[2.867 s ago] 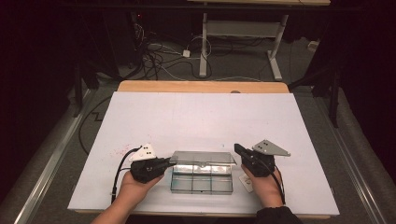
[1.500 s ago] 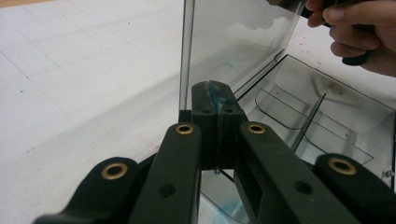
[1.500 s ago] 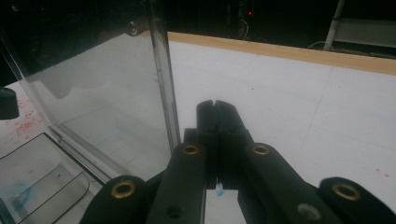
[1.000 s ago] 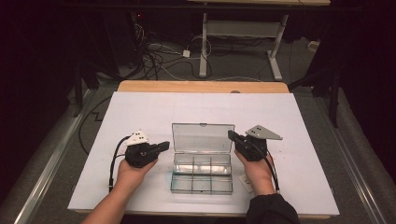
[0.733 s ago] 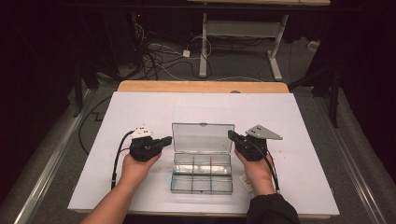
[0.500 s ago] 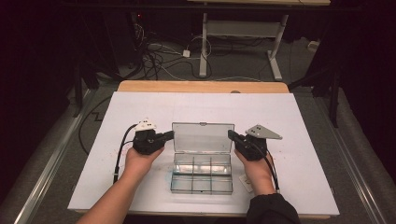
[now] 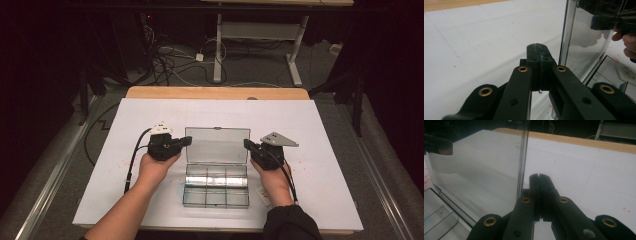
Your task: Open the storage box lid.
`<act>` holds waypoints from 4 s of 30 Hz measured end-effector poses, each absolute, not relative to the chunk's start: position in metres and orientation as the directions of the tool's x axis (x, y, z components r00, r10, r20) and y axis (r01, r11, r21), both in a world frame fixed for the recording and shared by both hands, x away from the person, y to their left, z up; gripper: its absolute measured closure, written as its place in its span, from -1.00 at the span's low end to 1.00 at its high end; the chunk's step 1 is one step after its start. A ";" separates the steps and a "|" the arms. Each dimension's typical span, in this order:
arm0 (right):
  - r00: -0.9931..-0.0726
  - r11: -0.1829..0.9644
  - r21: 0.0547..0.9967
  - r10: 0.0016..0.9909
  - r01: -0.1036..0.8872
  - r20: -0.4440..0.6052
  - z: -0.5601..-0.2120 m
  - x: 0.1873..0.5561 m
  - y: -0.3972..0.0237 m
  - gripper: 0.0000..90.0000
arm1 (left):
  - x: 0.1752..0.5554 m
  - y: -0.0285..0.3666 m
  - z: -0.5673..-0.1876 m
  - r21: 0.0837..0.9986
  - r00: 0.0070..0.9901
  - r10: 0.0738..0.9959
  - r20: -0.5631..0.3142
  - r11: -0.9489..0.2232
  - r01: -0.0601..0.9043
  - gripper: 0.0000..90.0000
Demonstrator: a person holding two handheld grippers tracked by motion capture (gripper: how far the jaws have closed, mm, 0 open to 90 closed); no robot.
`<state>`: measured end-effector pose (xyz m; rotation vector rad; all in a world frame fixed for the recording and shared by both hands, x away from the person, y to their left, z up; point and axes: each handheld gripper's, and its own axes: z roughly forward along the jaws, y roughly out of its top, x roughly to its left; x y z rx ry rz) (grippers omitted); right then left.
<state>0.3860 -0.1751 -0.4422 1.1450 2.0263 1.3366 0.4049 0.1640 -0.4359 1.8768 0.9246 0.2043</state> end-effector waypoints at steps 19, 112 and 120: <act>-0.536 0.232 0.845 0.841 0.482 0.075 -0.458 0.398 -0.171 0.99 | 0.413 0.161 -0.454 0.801 0.664 0.707 -0.244 -0.240 0.549 0.95; -0.548 0.262 0.845 0.835 0.467 0.044 -0.471 0.277 -0.250 -0.09 | 0.311 0.236 -0.483 0.801 0.711 0.687 -0.154 -0.334 0.496 -0.23; -0.536 0.256 0.860 0.844 0.442 0.025 -0.468 0.277 -0.246 -0.82 | 0.312 0.240 -0.481 0.809 0.701 0.692 -0.173 -0.306 0.502 -0.79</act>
